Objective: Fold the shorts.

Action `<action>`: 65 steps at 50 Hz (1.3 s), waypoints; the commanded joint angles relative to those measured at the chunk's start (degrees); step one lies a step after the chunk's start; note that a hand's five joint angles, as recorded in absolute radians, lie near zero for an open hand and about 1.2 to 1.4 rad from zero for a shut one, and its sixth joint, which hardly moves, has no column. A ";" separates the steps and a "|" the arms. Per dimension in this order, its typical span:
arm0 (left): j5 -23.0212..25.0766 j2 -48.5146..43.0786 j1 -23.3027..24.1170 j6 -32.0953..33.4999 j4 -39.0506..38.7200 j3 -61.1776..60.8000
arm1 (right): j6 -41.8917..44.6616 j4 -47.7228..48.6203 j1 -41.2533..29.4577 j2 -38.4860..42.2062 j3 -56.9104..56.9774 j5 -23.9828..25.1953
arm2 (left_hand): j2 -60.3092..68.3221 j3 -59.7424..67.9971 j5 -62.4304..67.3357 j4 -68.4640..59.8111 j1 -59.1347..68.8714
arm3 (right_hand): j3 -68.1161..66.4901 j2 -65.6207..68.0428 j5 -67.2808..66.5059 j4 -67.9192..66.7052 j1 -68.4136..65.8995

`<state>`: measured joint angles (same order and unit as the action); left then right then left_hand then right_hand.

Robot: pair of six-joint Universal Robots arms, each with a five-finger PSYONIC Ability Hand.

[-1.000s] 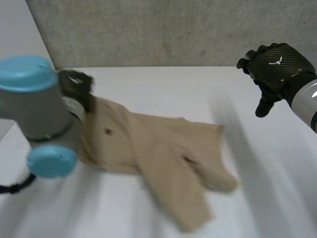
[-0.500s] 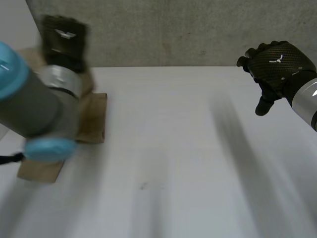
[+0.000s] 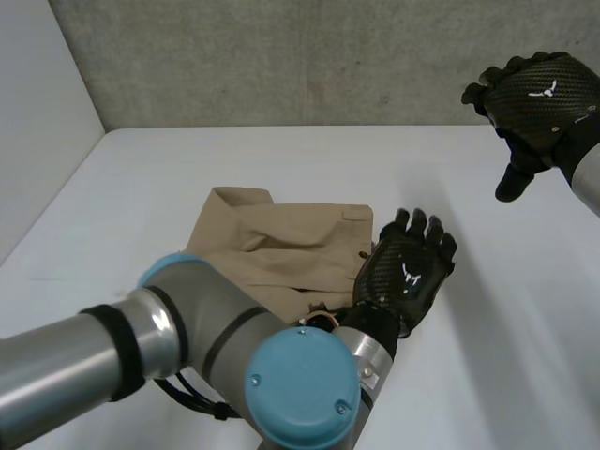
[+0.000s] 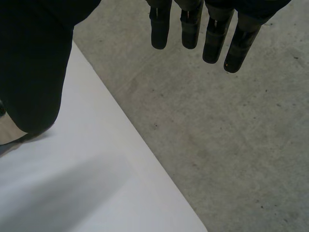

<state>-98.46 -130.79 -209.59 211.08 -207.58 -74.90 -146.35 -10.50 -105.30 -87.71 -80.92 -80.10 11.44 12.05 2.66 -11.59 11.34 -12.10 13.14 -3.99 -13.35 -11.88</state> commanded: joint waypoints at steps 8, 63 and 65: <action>0.20 28.74 -19.27 -5.67 4.81 -19.13 | -8.42 0.04 -0.35 1.14 0.24 0.30 | -1.44 -2.05 -2.66 1.59 -1.34 | 2.10 -3.14 3.99 3.35 1.88; -3.05 16.44 -36.33 -6.66 -15.04 15.85 | 15.57 54.62 -19.77 34.19 37.24 -8.49 | 68.56 67.95 67.34 -68.41 68.66 | -67.90 66.86 -66.01 -66.65 -68.12; -3.22 17.49 -35.72 -4.72 -16.10 13.04 | 15.39 54.44 -19.60 33.66 36.81 -8.40 | 68.56 67.95 67.34 -68.41 68.66 | -67.90 66.86 -66.01 -66.65 -68.12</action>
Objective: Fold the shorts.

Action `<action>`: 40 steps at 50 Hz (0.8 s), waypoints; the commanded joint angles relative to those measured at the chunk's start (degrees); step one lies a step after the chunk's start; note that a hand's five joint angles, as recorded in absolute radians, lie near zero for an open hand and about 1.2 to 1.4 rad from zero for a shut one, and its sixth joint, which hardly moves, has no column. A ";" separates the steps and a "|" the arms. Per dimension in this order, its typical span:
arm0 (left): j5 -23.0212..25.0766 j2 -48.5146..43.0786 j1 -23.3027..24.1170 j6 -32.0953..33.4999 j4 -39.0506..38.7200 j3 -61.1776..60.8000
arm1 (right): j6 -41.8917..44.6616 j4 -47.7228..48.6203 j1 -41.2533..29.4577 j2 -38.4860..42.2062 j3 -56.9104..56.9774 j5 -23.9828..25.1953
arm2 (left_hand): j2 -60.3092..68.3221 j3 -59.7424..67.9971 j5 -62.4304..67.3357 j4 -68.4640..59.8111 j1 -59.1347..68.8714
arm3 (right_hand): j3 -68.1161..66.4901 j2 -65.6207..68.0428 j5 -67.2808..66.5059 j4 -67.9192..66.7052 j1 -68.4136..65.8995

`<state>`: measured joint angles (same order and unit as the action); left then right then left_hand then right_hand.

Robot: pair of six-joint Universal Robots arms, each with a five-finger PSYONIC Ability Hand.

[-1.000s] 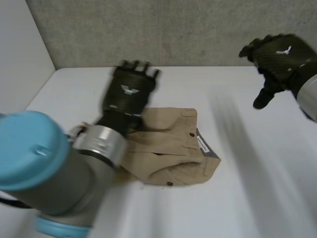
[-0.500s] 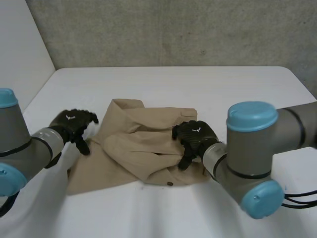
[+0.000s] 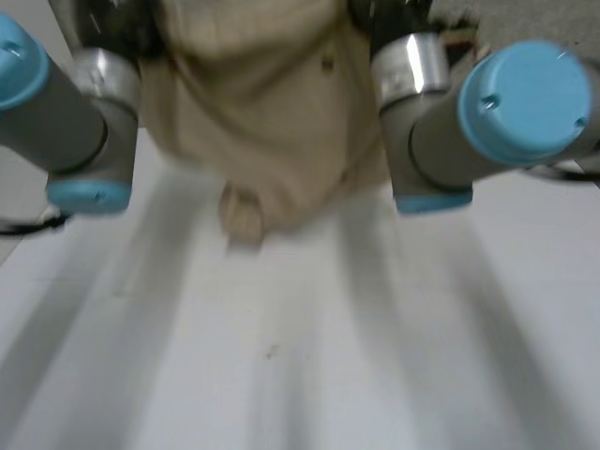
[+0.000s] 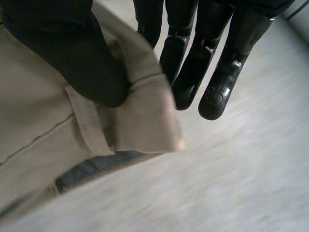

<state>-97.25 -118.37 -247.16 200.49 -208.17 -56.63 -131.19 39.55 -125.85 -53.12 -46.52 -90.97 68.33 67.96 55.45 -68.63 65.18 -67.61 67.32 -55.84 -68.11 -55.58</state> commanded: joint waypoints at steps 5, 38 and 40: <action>-4.53 5.78 4.49 7.10 -16.12 -15.34 | -2.31 2.11 1.48 -3.83 -8.46 2.99 | 11.67 12.04 14.55 -11.37 14.82 | -12.39 12.68 -14.16 -11.89 -24.42; 9.34 18.08 -0.24 6.84 16.13 -51.47 | -18.74 -30.94 10.53 -13.06 -52.61 7.99 | -51.73 -51.35 -48.85 52.03 -48.58 | -12.39 12.68 -14.16 -11.89 -24.42; 14.09 18.35 -3.76 5.96 17.01 -51.39 | -20.59 -30.77 11.06 -13.06 -53.40 9.40 | -48.88 -48.50 -46.00 49.18 -45.73 | -12.39 12.68 -14.16 -11.89 -24.42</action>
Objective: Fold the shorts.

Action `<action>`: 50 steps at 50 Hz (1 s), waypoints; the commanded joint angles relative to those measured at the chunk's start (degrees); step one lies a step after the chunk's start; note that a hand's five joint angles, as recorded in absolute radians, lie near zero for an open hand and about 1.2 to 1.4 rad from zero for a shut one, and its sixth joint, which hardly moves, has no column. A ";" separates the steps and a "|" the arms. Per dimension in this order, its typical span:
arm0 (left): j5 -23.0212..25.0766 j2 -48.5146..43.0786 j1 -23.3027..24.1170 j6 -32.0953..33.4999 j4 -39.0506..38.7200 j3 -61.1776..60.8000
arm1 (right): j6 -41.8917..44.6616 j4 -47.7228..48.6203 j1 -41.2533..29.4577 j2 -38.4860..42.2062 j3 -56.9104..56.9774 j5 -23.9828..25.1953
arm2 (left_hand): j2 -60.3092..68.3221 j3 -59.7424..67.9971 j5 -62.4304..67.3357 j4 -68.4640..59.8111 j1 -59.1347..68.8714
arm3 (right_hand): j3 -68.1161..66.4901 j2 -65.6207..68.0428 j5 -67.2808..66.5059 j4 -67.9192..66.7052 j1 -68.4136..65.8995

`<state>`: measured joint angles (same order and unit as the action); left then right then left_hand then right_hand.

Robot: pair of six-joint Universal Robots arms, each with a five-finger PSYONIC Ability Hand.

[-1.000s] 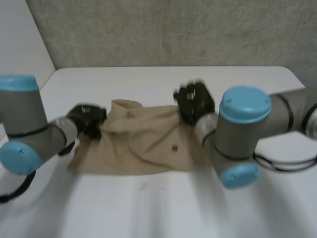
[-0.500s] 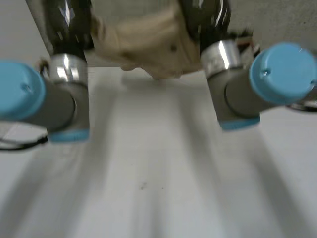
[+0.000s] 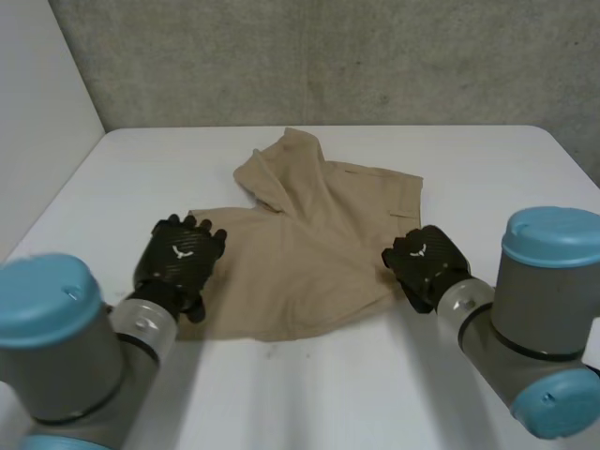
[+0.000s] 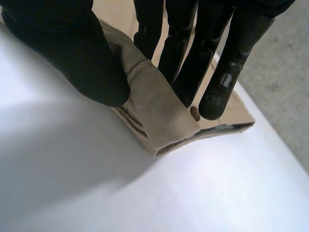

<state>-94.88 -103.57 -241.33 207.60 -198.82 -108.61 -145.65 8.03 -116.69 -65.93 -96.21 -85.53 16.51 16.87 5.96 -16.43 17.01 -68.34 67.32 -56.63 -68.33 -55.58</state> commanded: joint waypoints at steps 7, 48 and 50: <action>21.56 2.41 -16.44 -7.99 8.54 0.42 | -13.87 1.90 3.66 -0.07 -5.65 9.59 | 14.71 14.35 15.25 -14.79 14.21 | -7.52 8.54 -9.22 -7.53 -20.28; 20.87 -7.43 -14.17 -2.03 3.71 -2.40 | -15.98 3.58 4.98 -0.25 -5.65 9.77 | 24.82 24.46 25.37 -24.91 24.33 | -8.36 9.38 -10.06 -8.37 -21.12; 20.70 -8.05 -14.34 -2.03 3.01 -2.13 | -15.98 3.58 4.98 -0.25 -5.65 9.77 | 25.32 24.96 25.87 -25.41 24.83 | -8.36 9.38 -10.07 -8.37 -21.12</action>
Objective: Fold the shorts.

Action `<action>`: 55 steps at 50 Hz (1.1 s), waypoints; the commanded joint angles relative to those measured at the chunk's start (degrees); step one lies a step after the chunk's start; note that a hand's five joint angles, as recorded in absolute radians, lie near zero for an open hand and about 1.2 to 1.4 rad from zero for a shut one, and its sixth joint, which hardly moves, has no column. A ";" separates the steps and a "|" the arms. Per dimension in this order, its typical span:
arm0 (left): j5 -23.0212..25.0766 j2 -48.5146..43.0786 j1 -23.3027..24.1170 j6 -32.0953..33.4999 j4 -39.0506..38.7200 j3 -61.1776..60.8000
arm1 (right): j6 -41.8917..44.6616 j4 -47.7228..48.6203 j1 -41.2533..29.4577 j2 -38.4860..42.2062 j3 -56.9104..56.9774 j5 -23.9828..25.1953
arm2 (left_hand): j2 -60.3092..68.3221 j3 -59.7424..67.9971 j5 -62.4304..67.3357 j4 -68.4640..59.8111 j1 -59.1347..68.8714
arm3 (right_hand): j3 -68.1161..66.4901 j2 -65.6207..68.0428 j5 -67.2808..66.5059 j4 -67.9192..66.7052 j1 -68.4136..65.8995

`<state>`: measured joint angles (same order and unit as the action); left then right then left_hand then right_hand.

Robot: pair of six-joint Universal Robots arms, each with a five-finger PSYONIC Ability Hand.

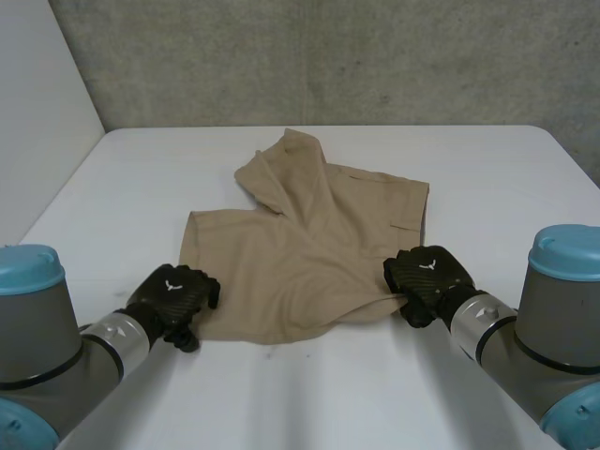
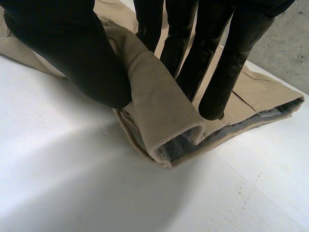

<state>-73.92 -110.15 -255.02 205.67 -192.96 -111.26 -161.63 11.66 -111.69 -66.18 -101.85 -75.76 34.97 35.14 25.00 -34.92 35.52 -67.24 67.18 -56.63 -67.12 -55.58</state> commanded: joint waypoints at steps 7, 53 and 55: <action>-0.08 -2.79 -1.18 -0.09 -3.13 1.31 | 0.00 0.03 -0.10 0.00 -0.10 0.00 | 14.08 13.92 14.06 -14.13 13.54 | -9.46 9.51 -10.07 -9.57 -21.12; -2.63 12.58 -2.59 -0.27 7.06 1.05 | 8.34 -9.02 2.53 -7.46 1.39 -5.45 | 45.03 44.86 45.00 -45.08 44.48 | -12.76 12.82 -13.37 -12.88 -24.42; -2.81 16.87 -2.59 -0.35 11.70 0.88 | 11.68 -9.98 2.53 -9.75 1.21 -5.63 | 45.03 44.86 45.00 -45.08 44.48 | -12.76 12.82 -13.37 -12.88 -24.42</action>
<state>-76.01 -103.09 -257.80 205.28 -190.64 -110.21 -157.07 3.25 -109.18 -70.42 -100.09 -81.19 68.42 67.92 55.33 -68.63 63.45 -67.60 67.33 -55.85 -68.29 -52.58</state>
